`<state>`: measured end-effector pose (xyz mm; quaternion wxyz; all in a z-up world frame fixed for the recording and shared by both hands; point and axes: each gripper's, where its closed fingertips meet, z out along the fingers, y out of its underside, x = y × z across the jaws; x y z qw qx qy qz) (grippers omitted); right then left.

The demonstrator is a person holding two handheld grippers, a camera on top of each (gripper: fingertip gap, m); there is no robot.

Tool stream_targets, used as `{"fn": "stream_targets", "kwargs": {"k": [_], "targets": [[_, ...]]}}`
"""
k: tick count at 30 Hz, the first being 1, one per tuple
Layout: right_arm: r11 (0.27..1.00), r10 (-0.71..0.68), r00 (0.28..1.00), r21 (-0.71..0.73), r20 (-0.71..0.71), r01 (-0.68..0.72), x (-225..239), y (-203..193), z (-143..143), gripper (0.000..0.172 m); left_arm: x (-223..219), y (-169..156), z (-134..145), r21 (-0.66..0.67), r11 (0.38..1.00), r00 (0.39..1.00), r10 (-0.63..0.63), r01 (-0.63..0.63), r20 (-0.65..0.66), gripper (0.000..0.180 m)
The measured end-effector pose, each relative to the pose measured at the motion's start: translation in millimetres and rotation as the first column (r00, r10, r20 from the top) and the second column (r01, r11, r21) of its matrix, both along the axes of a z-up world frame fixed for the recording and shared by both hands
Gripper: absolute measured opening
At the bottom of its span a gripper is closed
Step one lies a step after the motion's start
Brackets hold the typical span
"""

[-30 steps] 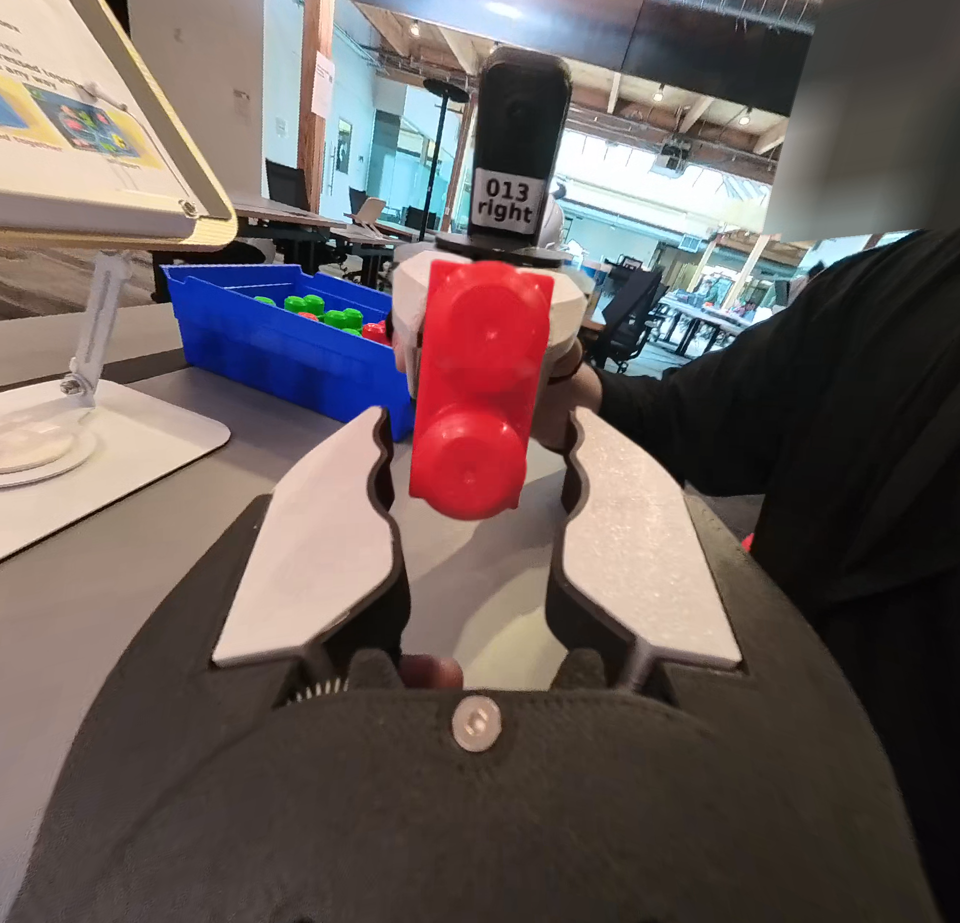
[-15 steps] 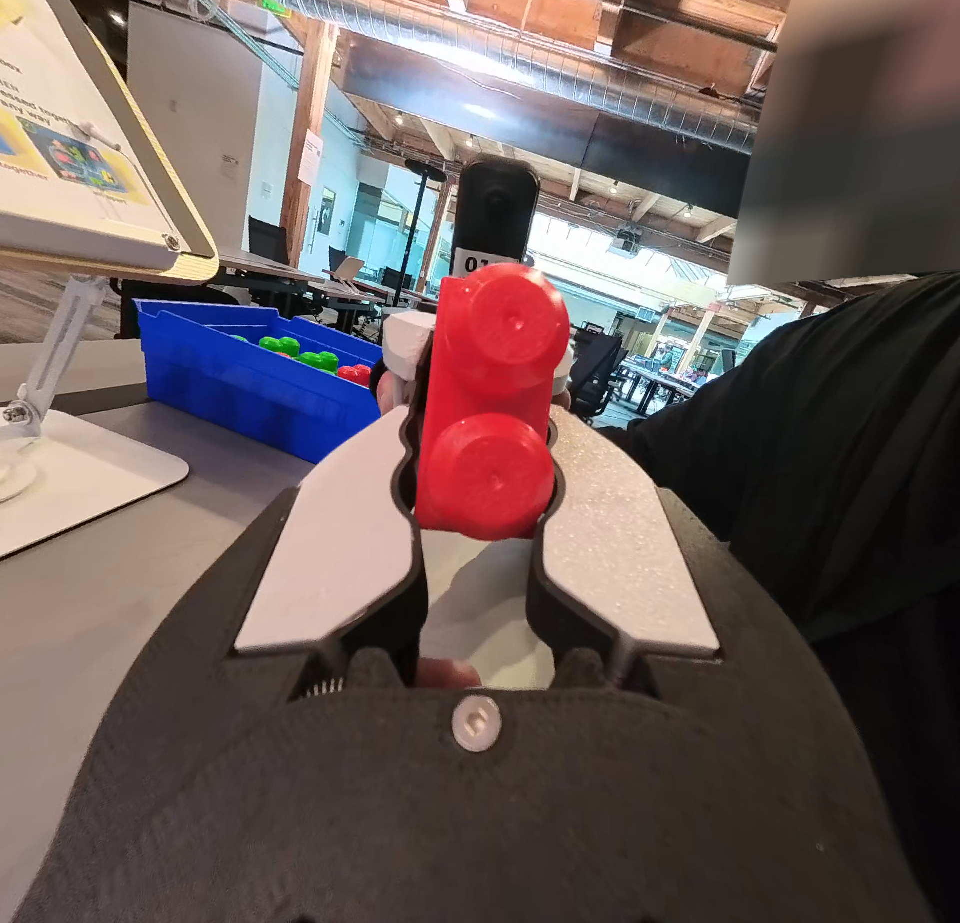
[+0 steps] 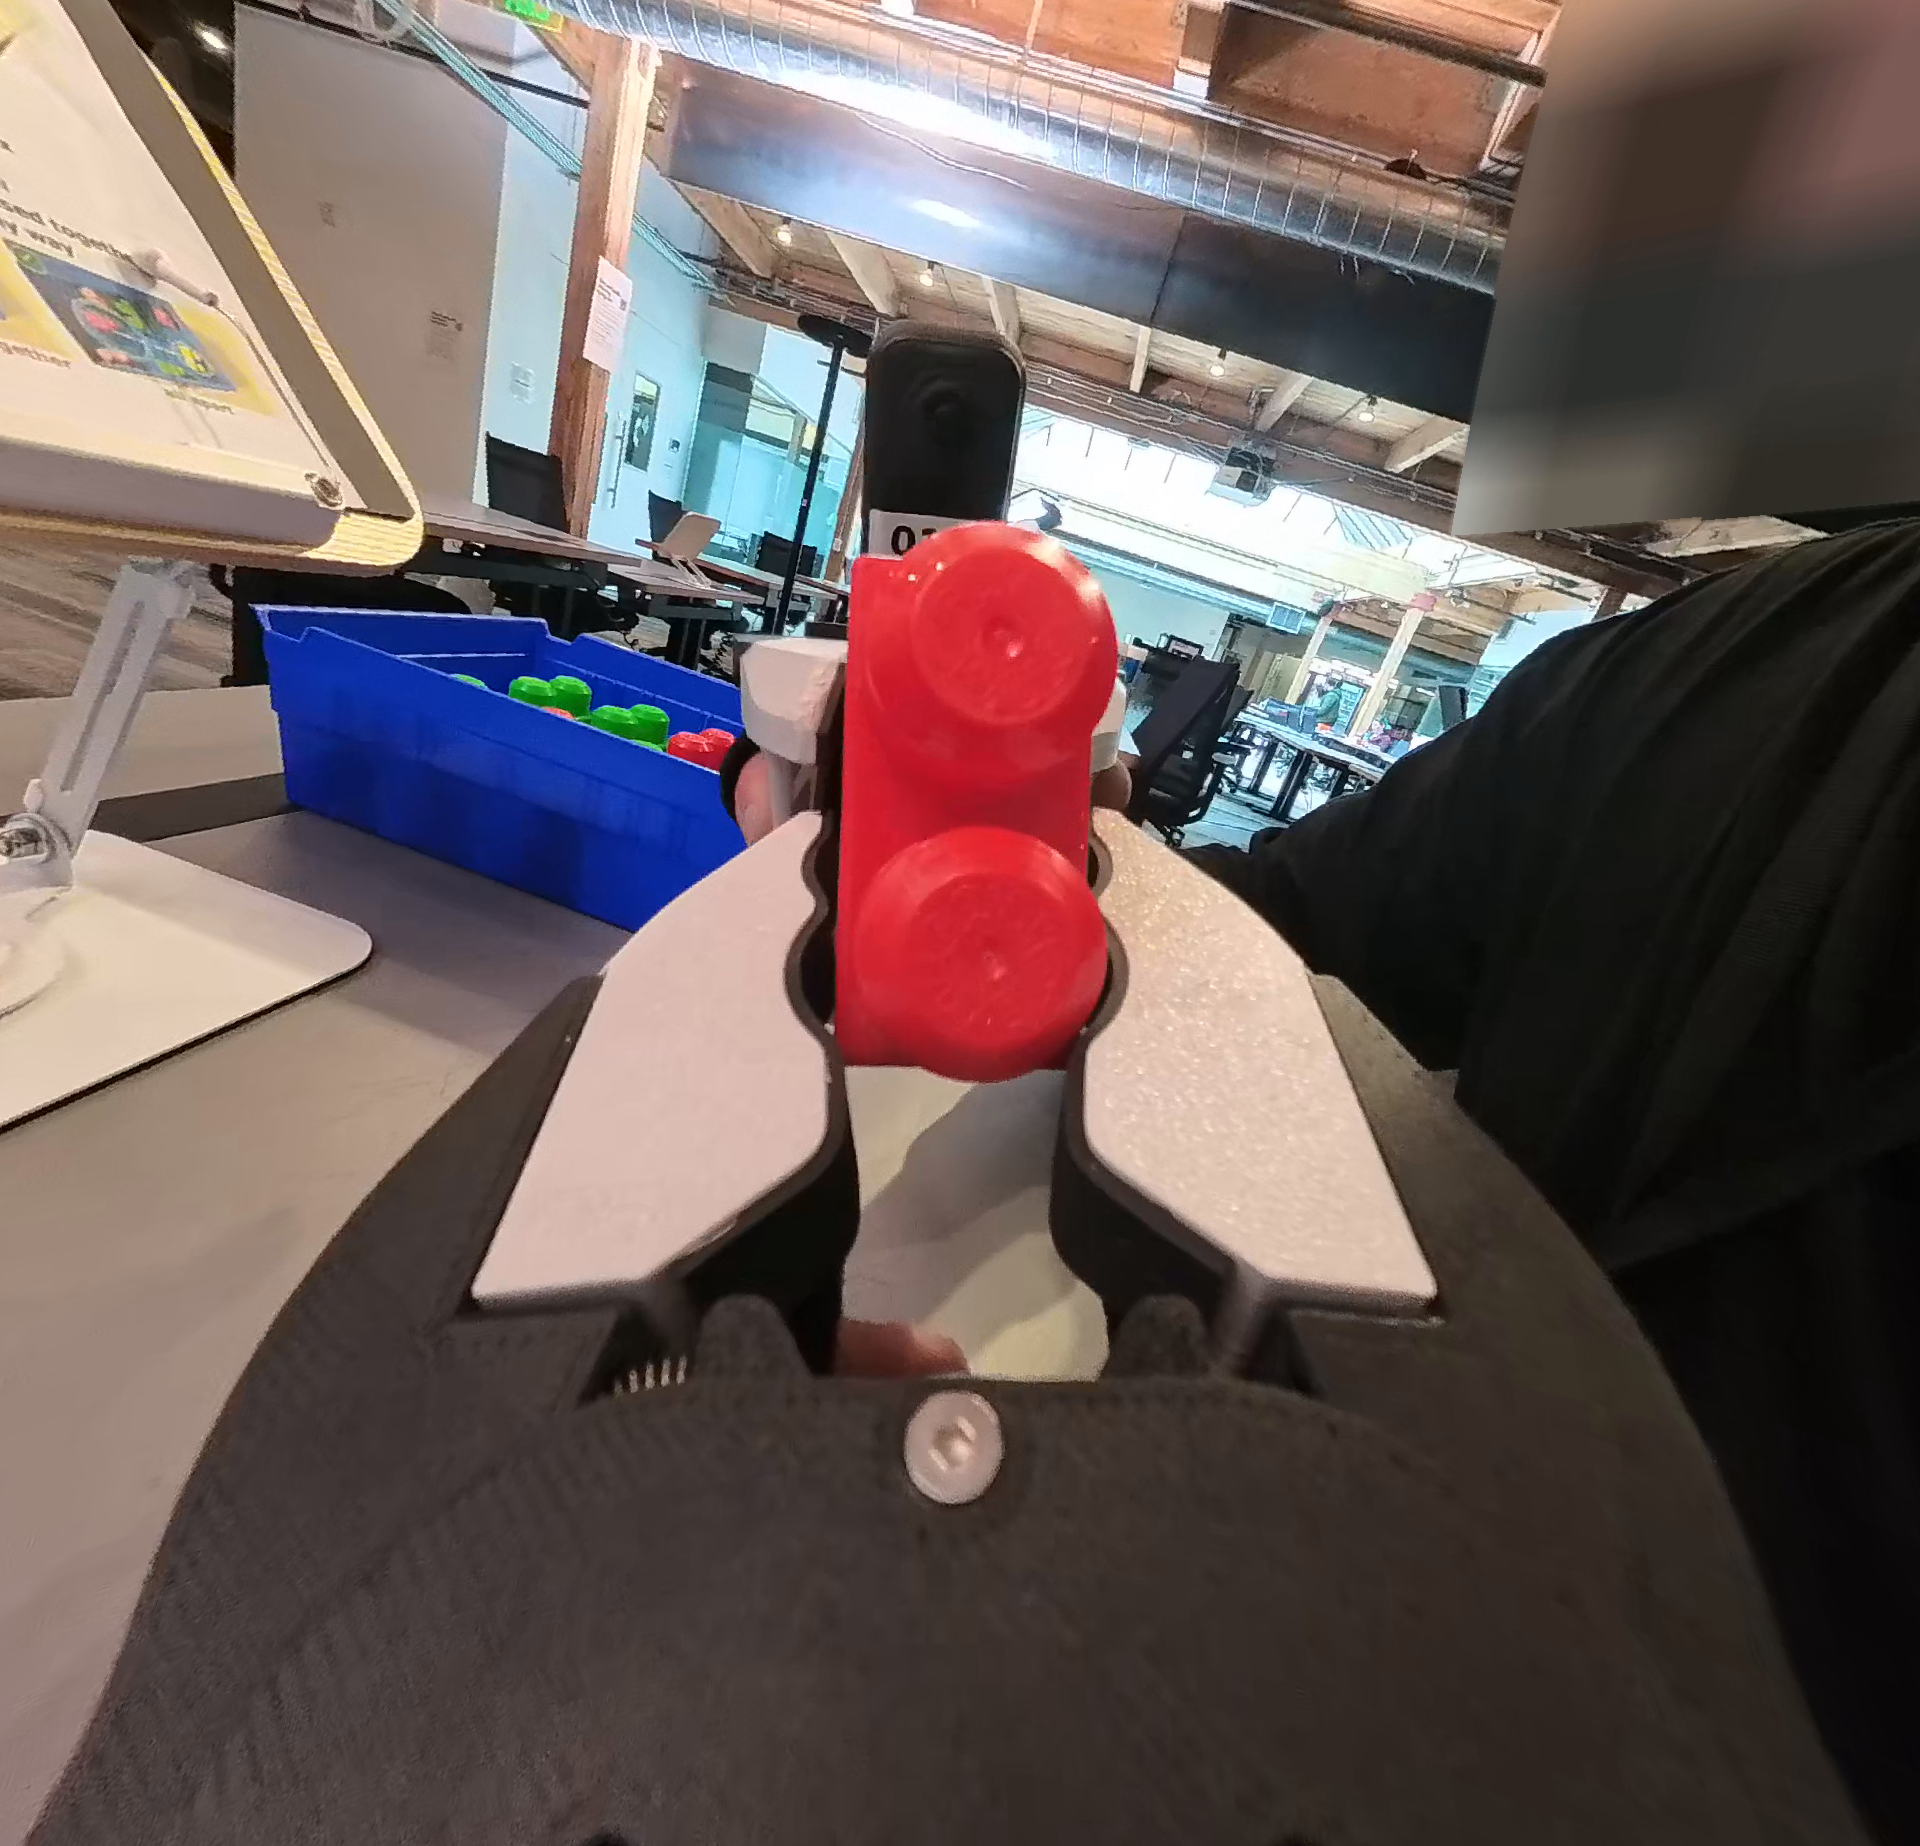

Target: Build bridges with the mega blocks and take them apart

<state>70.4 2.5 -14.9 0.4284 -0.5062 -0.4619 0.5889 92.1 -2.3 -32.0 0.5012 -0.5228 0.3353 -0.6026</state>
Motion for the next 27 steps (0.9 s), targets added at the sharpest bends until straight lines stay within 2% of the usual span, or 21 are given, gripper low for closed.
{"fn": "stream_targets", "kwargs": {"k": [27], "targets": [[1.000, 0.001, 0.999, 0.018, 0.045, -0.002, -1.6, -0.2, -6.4, 0.036, -4.5, 2.6, -0.7, 0.011, 1.000, 1.000, 0.018, -0.018, -0.010, 0.041]]}}
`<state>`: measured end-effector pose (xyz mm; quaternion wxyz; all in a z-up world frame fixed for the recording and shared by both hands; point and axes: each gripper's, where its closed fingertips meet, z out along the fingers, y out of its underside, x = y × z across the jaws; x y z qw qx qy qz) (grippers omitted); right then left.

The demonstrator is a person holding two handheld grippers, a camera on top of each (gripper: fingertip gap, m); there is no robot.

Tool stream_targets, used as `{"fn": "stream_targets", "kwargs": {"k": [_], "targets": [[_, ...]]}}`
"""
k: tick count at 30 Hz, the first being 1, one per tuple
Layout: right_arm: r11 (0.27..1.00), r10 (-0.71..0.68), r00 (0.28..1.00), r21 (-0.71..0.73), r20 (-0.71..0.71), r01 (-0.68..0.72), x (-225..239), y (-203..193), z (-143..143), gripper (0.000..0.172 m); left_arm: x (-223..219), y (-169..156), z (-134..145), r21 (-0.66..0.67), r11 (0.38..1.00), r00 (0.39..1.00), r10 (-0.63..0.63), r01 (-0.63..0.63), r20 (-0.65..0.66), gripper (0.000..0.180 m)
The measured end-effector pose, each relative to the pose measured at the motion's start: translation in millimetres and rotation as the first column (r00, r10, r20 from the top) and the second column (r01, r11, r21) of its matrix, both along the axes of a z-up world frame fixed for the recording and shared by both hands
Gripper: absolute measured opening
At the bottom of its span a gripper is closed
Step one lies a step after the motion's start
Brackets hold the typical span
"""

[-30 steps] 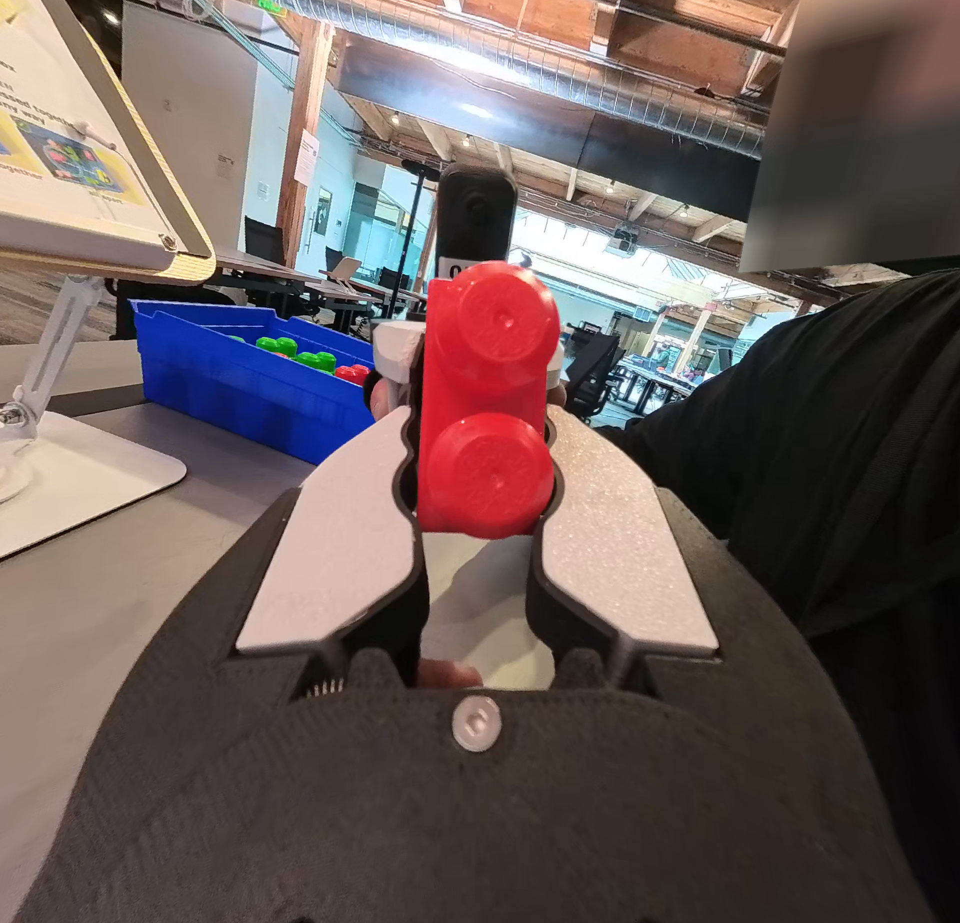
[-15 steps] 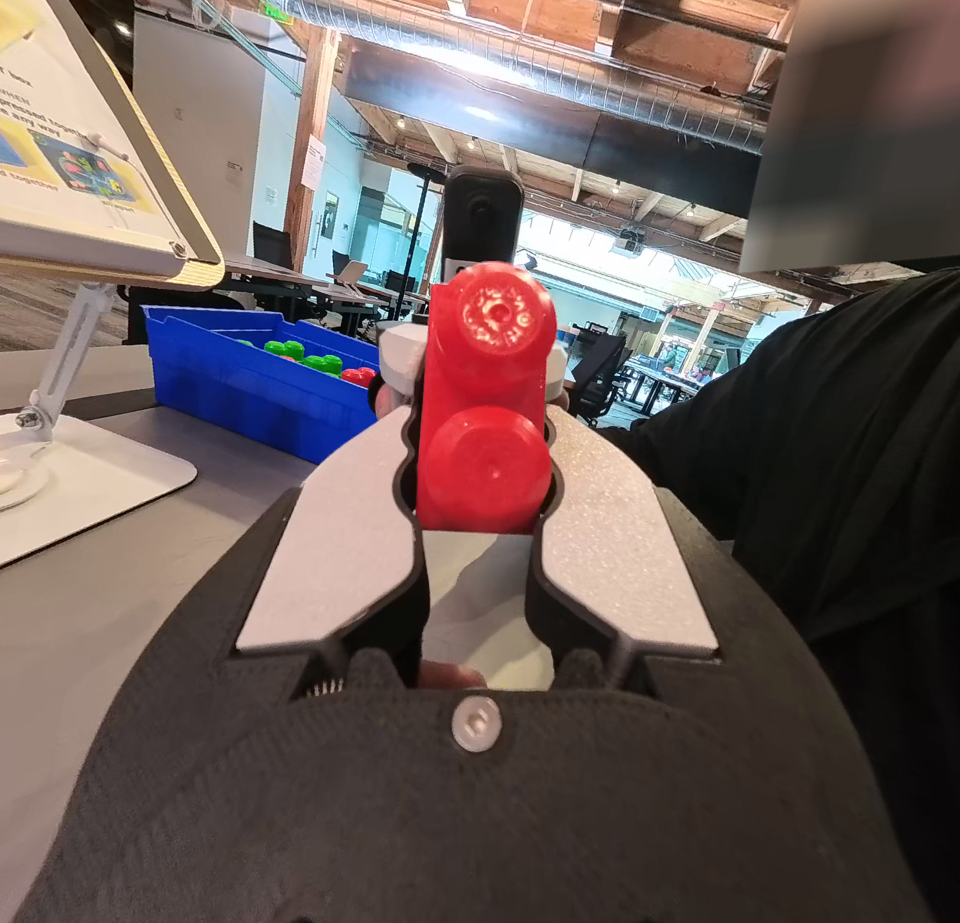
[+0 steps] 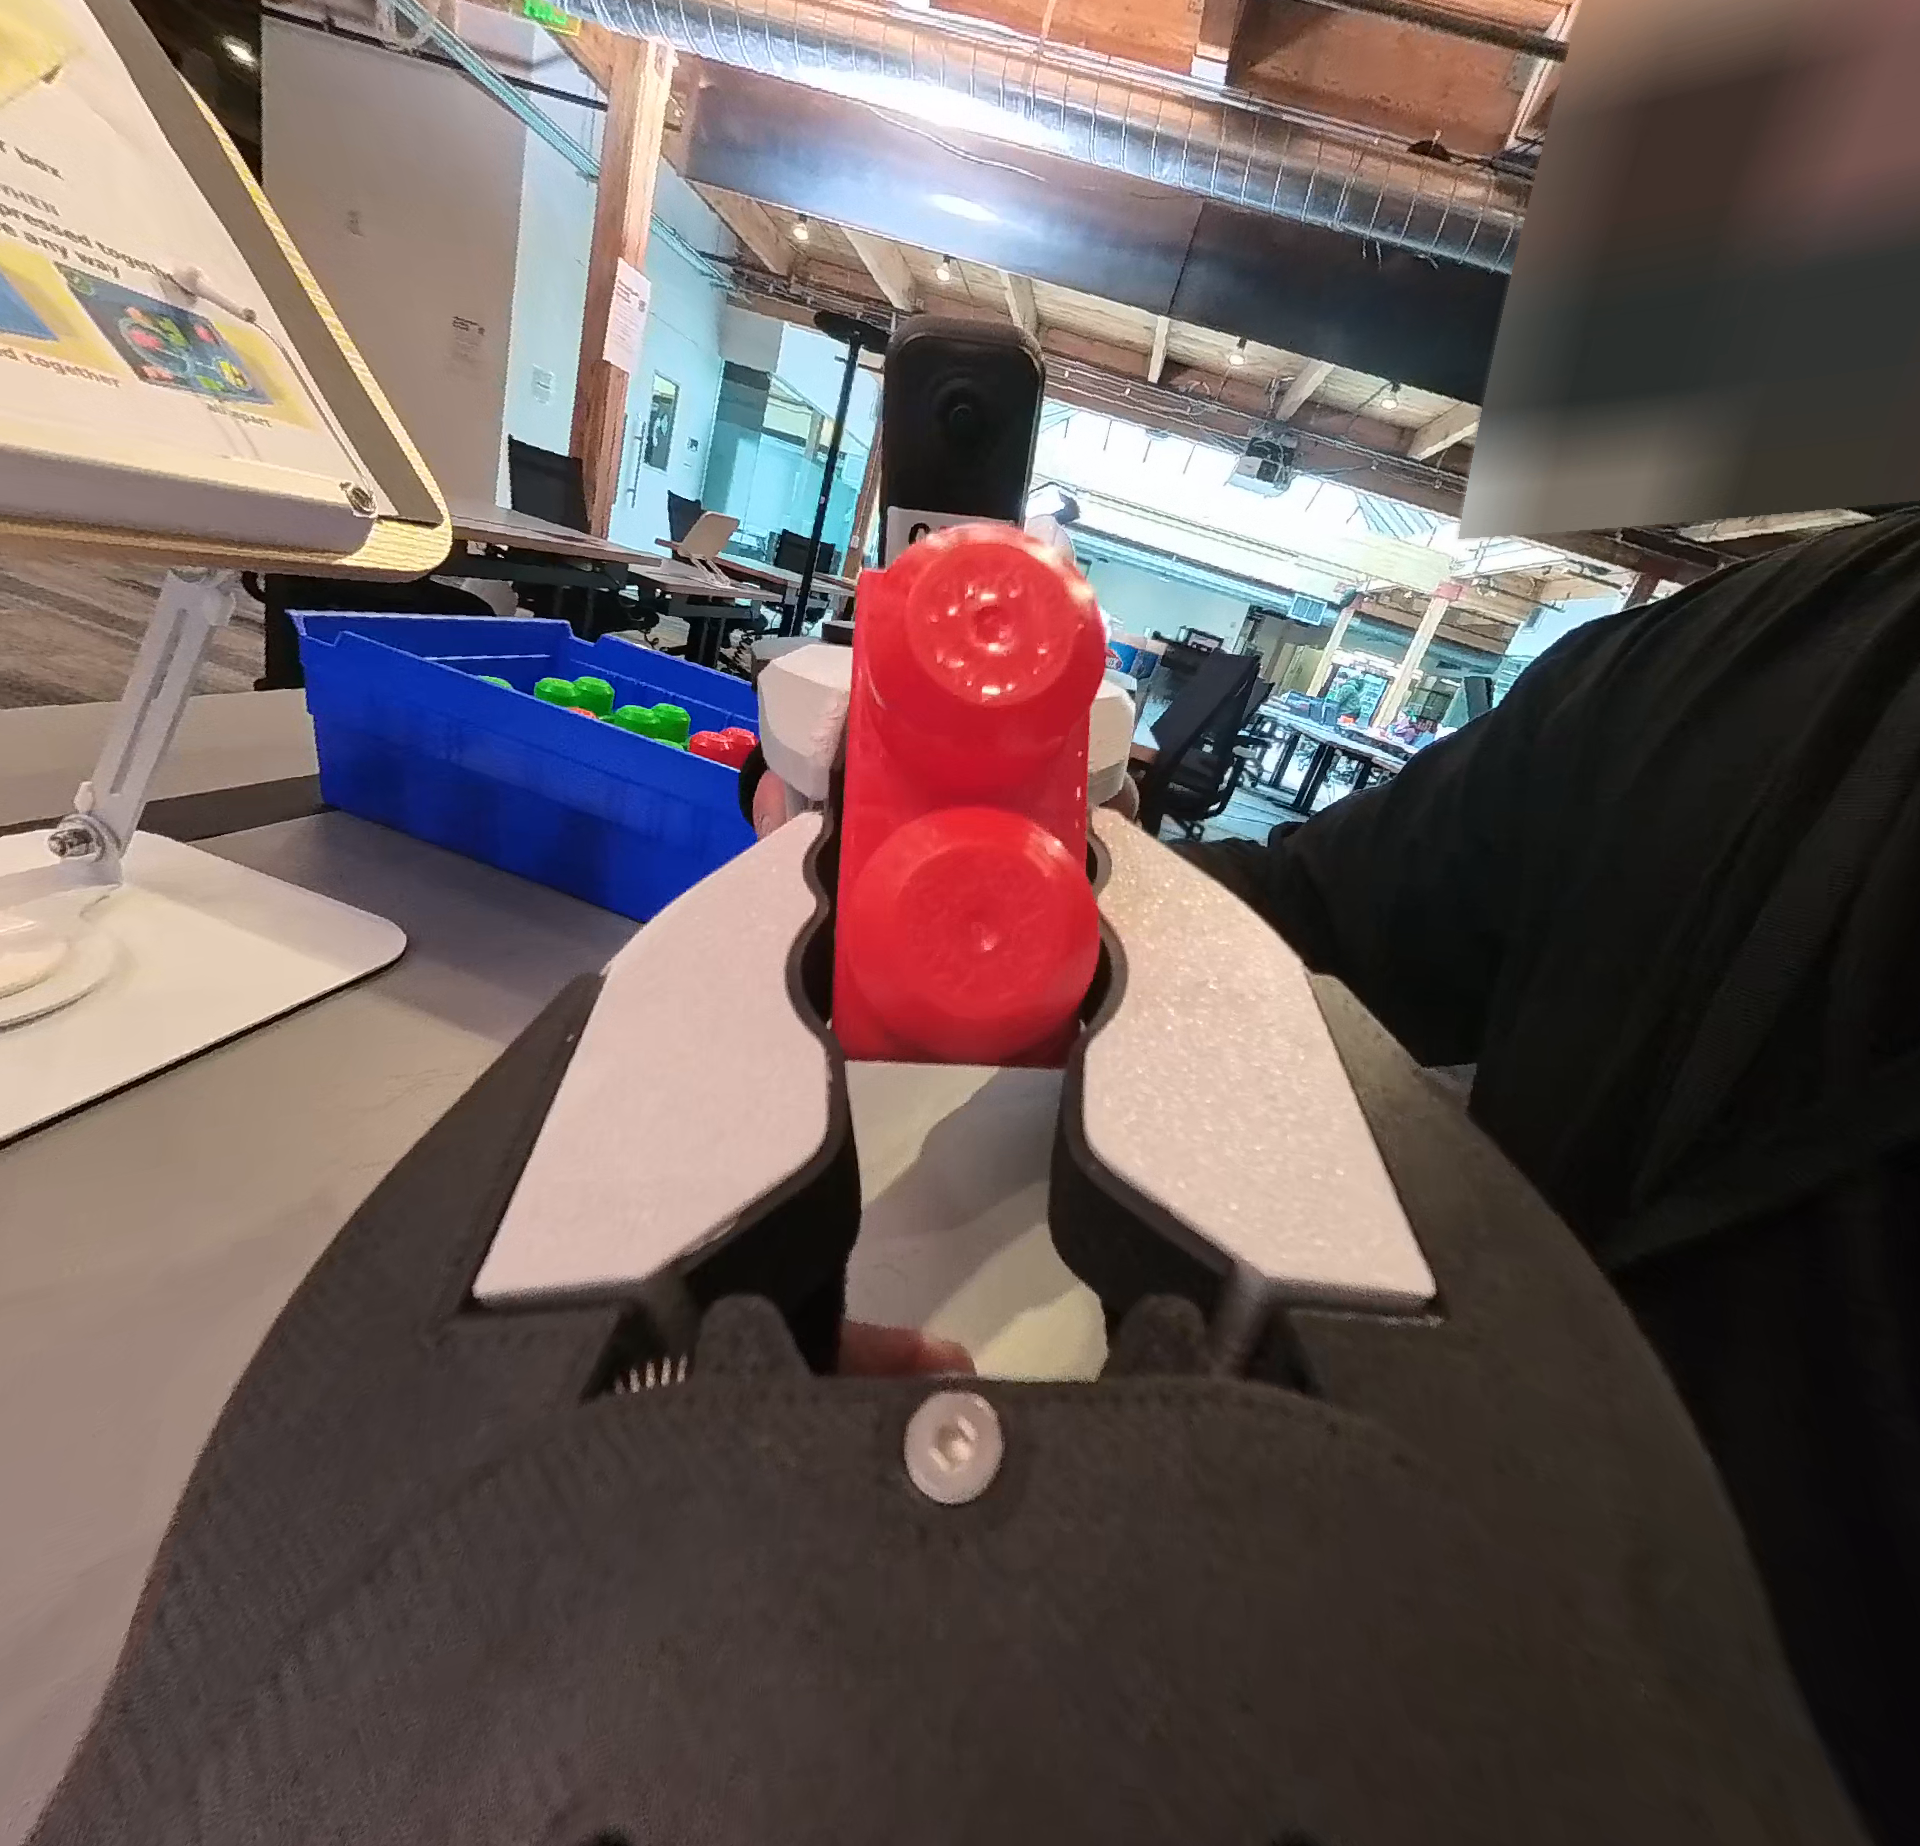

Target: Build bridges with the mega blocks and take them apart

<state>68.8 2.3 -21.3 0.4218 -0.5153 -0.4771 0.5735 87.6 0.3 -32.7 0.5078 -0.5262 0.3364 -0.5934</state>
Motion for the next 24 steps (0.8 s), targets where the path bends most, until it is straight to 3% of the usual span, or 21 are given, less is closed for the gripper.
{"fn": "stream_targets", "kwargs": {"k": [15, 24], "targets": [[1.000, 0.001, 1.000, 0.005, 0.014, -0.002, -0.7, 0.7, -2.8, 0.039, -0.3, 0.9, -6.4, -0.009, 1.000, 1.000, -0.009, 0.009, -0.027, 0.041], [0.996, -0.024, 0.996, 0.091, 0.082, 0.016, 3.9, 4.4, -2.6, 0.039, 4.0, 0.3, -19.2, 0.006, 1.000, 0.985, -0.011, 0.012, -0.173, 0.041]]}}
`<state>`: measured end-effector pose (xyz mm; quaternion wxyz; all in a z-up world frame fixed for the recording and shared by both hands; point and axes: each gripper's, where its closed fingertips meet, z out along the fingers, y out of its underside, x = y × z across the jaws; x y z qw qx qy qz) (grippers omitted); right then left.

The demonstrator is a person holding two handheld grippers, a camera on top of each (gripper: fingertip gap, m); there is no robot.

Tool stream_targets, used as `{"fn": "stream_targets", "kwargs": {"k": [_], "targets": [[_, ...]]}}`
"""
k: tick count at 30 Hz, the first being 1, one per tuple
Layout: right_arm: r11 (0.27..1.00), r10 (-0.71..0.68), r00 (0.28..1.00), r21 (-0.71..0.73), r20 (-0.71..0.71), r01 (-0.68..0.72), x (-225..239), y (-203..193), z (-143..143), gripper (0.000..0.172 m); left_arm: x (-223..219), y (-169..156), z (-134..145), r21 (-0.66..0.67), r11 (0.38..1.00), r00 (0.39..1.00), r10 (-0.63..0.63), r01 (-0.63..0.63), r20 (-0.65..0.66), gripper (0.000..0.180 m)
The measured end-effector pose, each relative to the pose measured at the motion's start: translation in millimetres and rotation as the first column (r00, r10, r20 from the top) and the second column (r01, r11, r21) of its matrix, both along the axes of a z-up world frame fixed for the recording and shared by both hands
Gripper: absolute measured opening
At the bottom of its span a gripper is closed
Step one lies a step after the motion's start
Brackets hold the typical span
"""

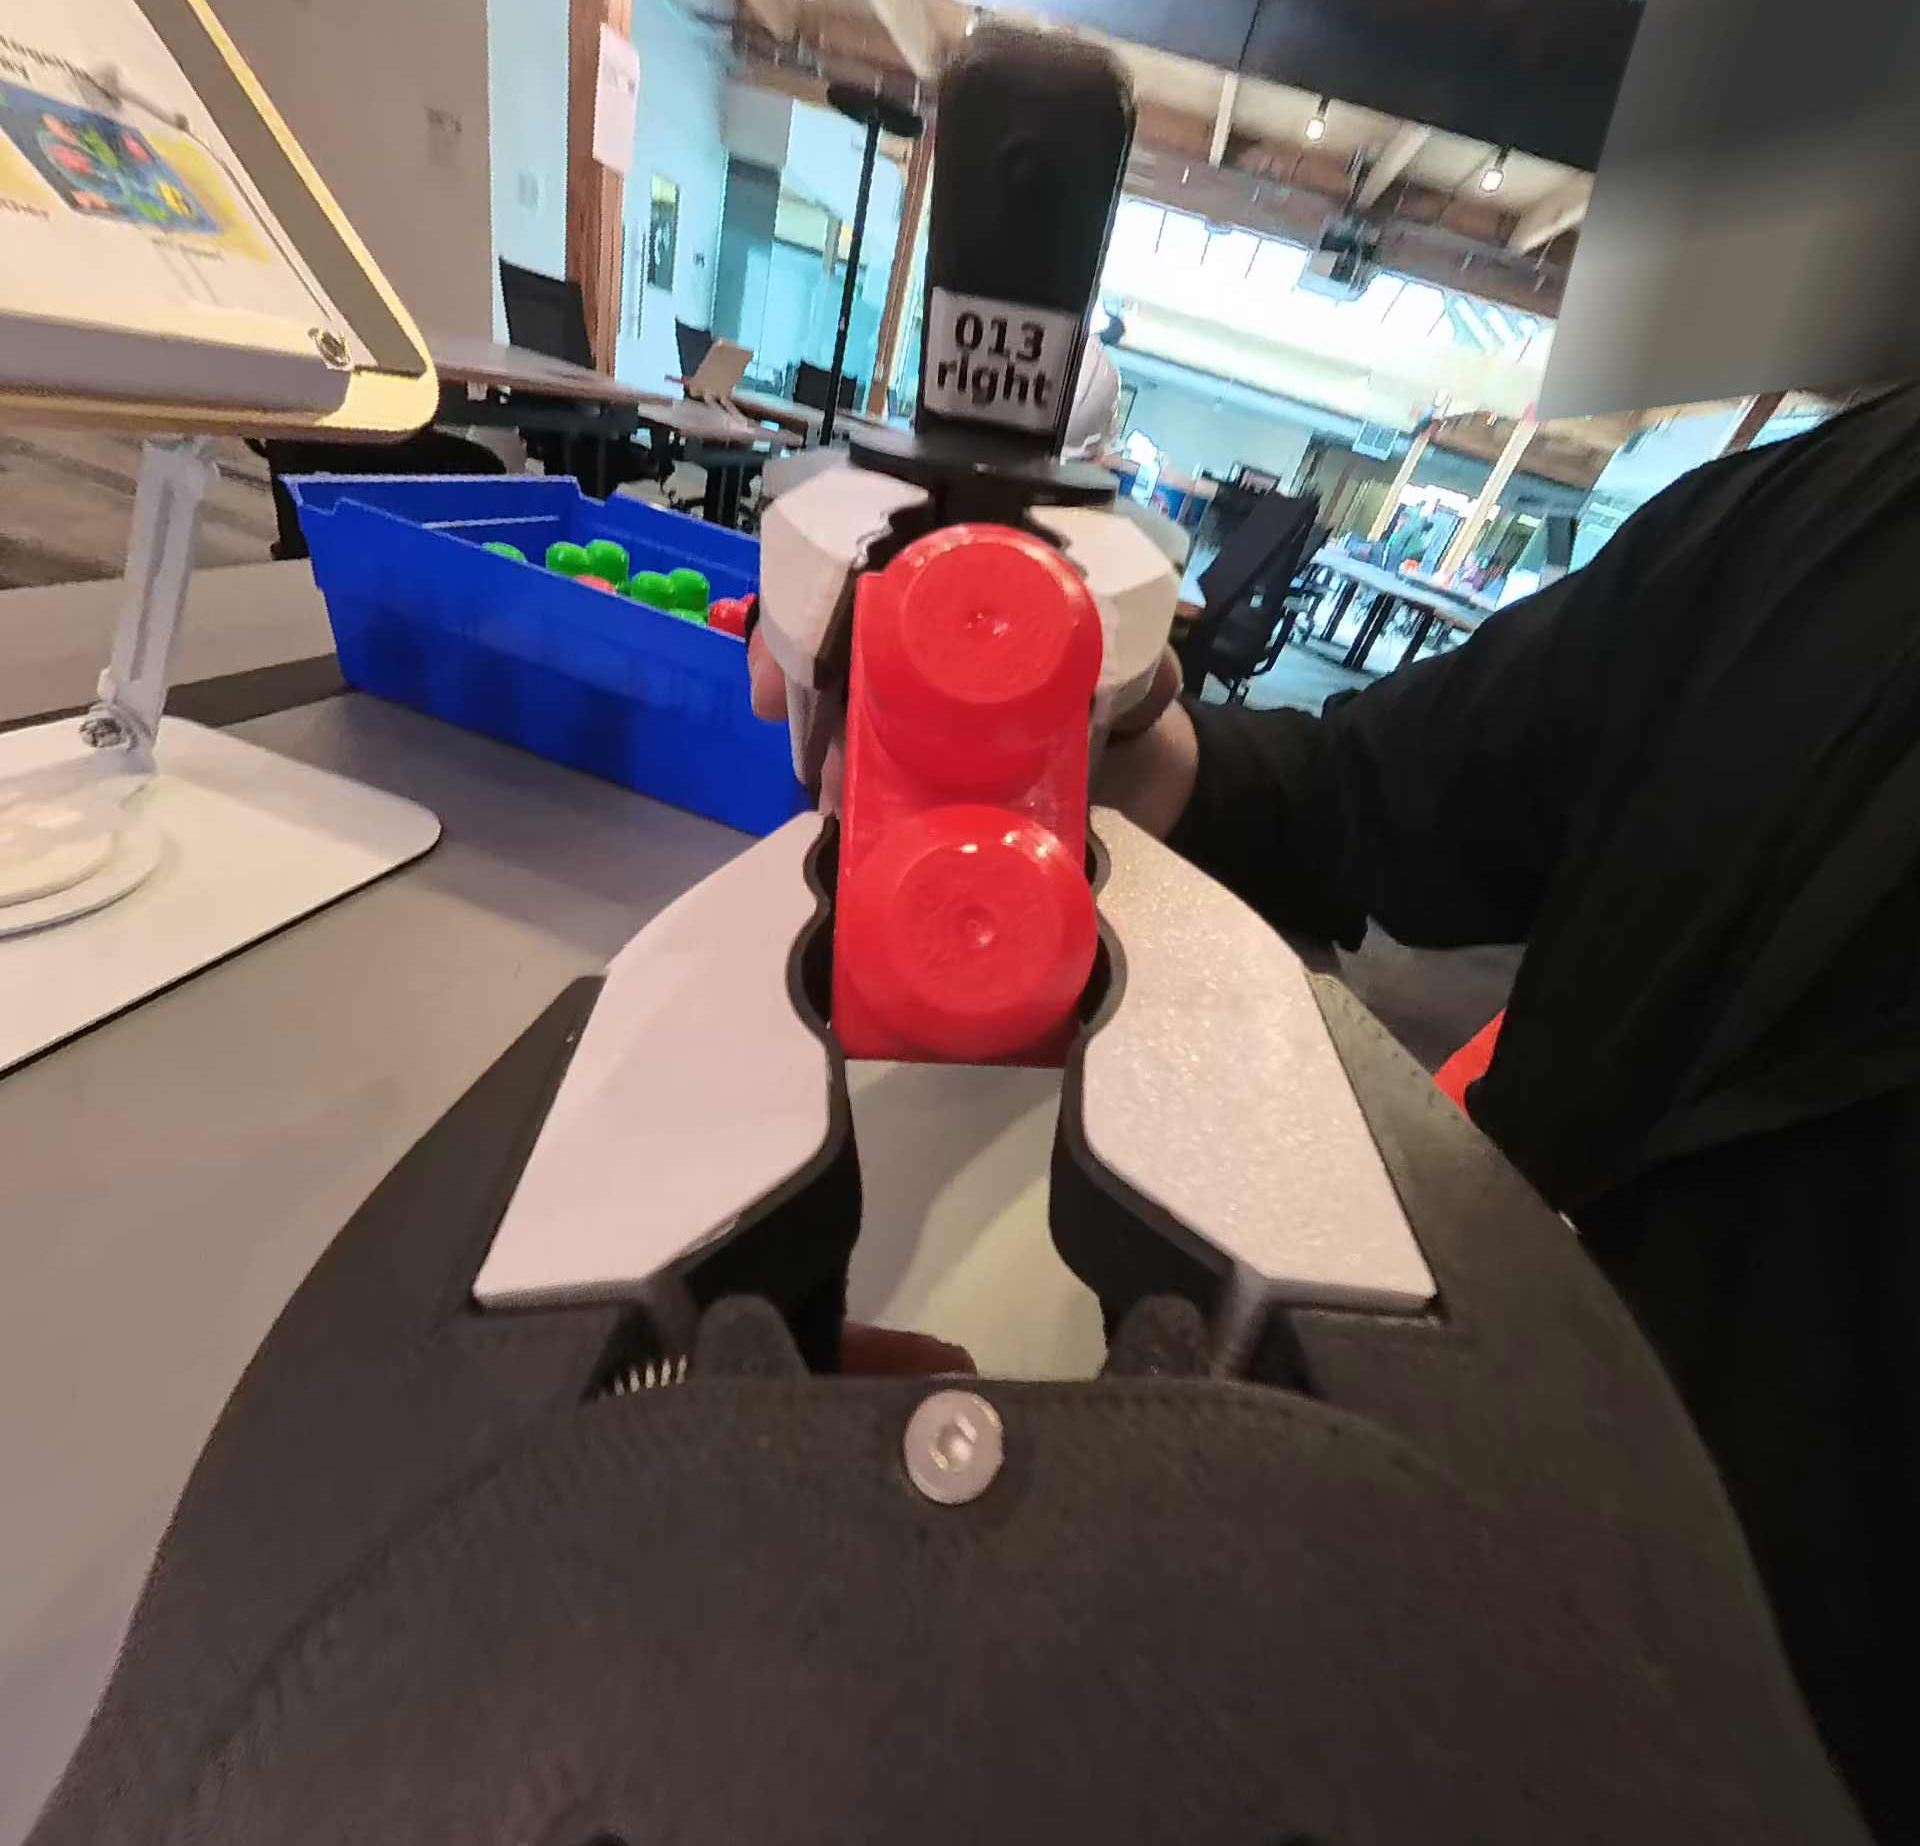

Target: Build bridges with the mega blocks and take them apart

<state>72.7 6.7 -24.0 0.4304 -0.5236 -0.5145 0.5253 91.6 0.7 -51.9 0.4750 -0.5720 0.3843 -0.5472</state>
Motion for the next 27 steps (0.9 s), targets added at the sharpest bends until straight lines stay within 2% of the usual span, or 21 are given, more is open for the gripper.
{"fn": "stream_targets", "kwargs": {"k": [4, 8, 14, 24, 27], "targets": [[1.000, 0.002, 0.999, 0.020, 0.048, -0.003, 0.8, 0.0, -3.2, 0.037, 0.6, 0.1, -9.1, -0.004, 1.000, 0.997, -0.002, 0.002, -0.072, 0.041], [0.999, 0.023, 0.988, 0.039, 0.150, -0.029, -2.6, -4.9, -17.9, 0.036, 3.9, -2.4, -19.9, 0.004, 1.000, 0.988, -0.016, 0.017, -0.156, 0.041], [0.999, 0.036, 0.983, 0.031, 0.179, -0.042, -4.4, -7.4, -24.5, 0.036, 5.6, -4.1, -24.9, 0.010, 1.000, 0.982, -0.019, 0.022, -0.187, 0.041], [1.000, 0.028, 0.997, -0.009, 0.075, -0.027, -5.0, -6.7, -11.1, 0.036, 4.5, -2.8, -7.4, 0.005, 1.000, 0.998, -0.022, 0.023, -0.065, 0.042], [1.000, 0.005, 0.999, -0.025, 0.034, -0.004, -3.6, -2.5, -5.9, 0.036, 1.5, -1.0, -2.0, -0.008, 1.000, 1.000, -0.014, 0.014, -0.023, 0.049]]}}
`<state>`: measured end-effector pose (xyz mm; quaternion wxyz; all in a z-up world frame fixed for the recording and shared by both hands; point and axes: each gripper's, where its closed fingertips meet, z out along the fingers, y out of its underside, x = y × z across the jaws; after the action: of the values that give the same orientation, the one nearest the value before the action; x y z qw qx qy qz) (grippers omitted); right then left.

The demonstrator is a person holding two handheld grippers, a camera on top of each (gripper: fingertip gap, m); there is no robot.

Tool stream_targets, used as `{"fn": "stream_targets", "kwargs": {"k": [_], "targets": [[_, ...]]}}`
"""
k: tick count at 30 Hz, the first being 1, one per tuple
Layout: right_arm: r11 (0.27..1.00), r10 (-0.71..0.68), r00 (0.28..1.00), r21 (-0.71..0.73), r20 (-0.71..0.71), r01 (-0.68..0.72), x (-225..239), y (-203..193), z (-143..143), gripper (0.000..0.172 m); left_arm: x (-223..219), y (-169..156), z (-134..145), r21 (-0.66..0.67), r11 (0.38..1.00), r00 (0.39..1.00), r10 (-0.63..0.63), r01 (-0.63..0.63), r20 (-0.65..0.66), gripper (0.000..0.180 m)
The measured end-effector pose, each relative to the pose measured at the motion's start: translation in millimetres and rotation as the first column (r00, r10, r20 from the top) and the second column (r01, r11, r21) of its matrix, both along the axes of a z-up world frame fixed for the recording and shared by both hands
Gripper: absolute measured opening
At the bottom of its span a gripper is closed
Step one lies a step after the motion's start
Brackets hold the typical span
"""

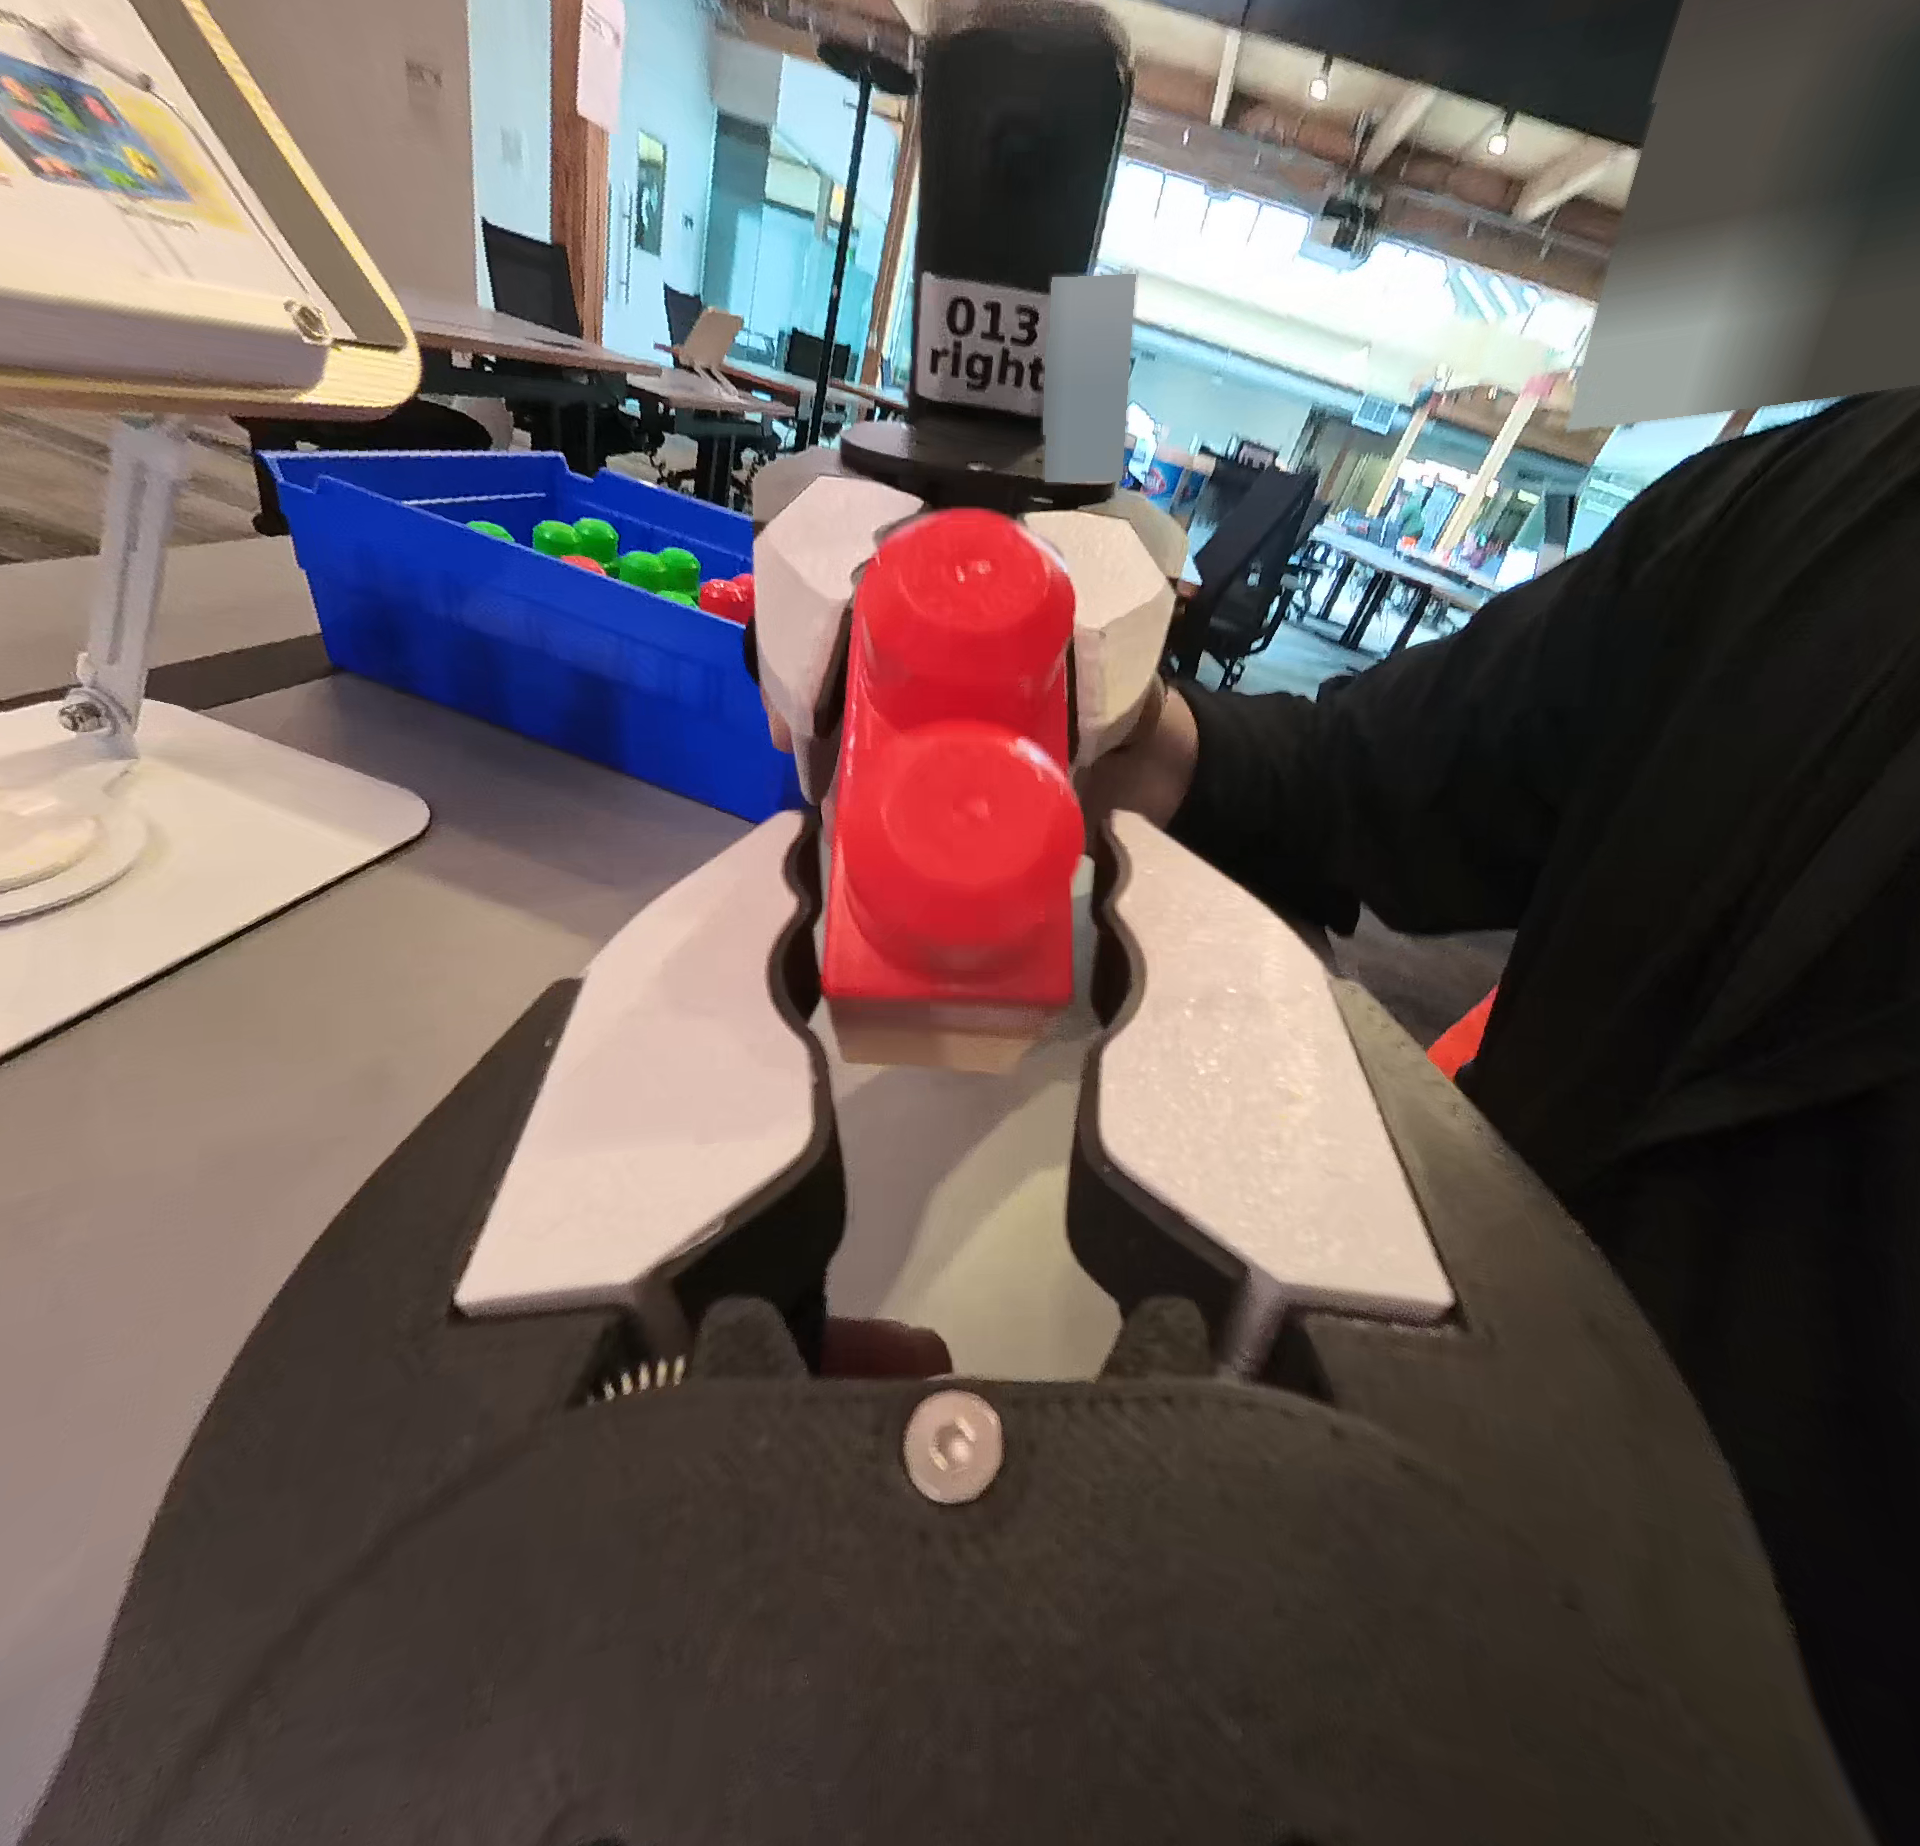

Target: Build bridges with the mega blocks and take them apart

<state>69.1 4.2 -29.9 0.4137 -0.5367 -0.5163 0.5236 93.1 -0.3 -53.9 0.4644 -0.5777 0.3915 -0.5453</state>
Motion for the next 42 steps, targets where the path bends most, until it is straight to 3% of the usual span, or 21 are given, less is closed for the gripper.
{"fn": "stream_targets", "kwargs": {"k": [8, 14, 42], "targets": [[0.999, -0.035, 0.993, -0.039, -0.112, 0.031, 3.7, 4.8, 12.8, 0.036, 9.6, -0.2, -0.9, -0.050, 0.999, 0.999, -0.013, 0.015, 0.043, 0.059], [0.999, -0.034, 0.992, -0.042, -0.119, 0.030, -0.5, 1.0, 8.2, 0.036, 10.5, 1.0, 4.8, -0.079, 0.997, 0.993, -0.001, 0.010, 0.118, 0.045], [0.999, 0.002, 0.995, -0.033, -0.097, -0.005, 4.0, 0.5, 9.5, 0.036, 11.2, -3.2, -3.5, -0.057, 0.998, 0.999, -0.029, 0.031, 0.043, 0.040]]}}
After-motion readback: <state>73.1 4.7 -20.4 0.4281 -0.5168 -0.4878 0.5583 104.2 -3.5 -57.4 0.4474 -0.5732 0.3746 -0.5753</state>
